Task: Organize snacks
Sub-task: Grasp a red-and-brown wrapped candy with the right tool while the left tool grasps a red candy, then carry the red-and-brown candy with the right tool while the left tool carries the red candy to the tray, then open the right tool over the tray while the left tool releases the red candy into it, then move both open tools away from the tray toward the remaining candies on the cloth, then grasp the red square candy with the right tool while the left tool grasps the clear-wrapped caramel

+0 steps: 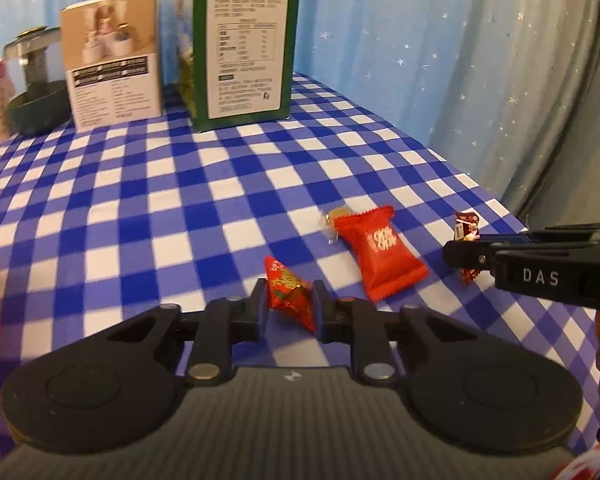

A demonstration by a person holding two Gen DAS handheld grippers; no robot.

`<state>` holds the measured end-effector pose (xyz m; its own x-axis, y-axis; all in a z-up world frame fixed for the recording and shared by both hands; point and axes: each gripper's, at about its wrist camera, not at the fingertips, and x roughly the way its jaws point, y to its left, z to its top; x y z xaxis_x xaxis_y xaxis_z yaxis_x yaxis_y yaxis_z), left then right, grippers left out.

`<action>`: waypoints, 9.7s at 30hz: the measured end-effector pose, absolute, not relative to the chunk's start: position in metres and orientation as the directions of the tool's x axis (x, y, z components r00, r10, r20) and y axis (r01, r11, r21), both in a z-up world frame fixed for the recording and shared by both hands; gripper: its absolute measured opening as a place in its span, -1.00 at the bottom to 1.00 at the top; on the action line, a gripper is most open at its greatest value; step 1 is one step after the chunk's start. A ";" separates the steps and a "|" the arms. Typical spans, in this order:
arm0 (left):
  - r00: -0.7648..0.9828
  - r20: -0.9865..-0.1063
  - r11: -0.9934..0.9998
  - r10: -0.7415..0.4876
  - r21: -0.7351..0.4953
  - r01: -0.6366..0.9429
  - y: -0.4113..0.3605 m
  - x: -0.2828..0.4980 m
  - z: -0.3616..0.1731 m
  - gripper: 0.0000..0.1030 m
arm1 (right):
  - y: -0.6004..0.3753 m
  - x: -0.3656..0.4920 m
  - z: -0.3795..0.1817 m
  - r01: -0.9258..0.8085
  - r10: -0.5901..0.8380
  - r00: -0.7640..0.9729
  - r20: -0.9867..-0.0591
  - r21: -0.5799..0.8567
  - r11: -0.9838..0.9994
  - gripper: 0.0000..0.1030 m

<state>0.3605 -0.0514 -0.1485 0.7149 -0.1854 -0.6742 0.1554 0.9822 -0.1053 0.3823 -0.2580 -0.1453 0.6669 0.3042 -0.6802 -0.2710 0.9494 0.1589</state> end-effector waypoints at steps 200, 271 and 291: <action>0.775 -0.630 0.988 -0.038 -0.142 -0.067 0.066 0.102 0.011 0.82 | -0.197 0.147 -0.011 -0.276 0.382 0.648 -0.659 0.265 0.924 0.09; 0.725 -0.687 0.991 -0.045 -0.125 -0.057 0.002 0.365 -0.115 0.89 | -0.206 0.397 -0.150 -0.285 0.333 0.653 -0.681 0.187 0.940 0.08; 0.714 -0.683 0.987 -0.152 -0.070 0.143 -0.038 0.396 -0.134 0.82 | -0.235 0.407 -0.145 -0.190 0.270 0.686 -0.675 0.192 0.963 -0.50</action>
<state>0.3956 -0.0379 -0.1336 0.7142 -0.1517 -0.6833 0.1432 0.9873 -0.0696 0.4071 -0.2349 -0.1448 0.6862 0.2704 -0.6753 -0.1901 0.9627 0.1924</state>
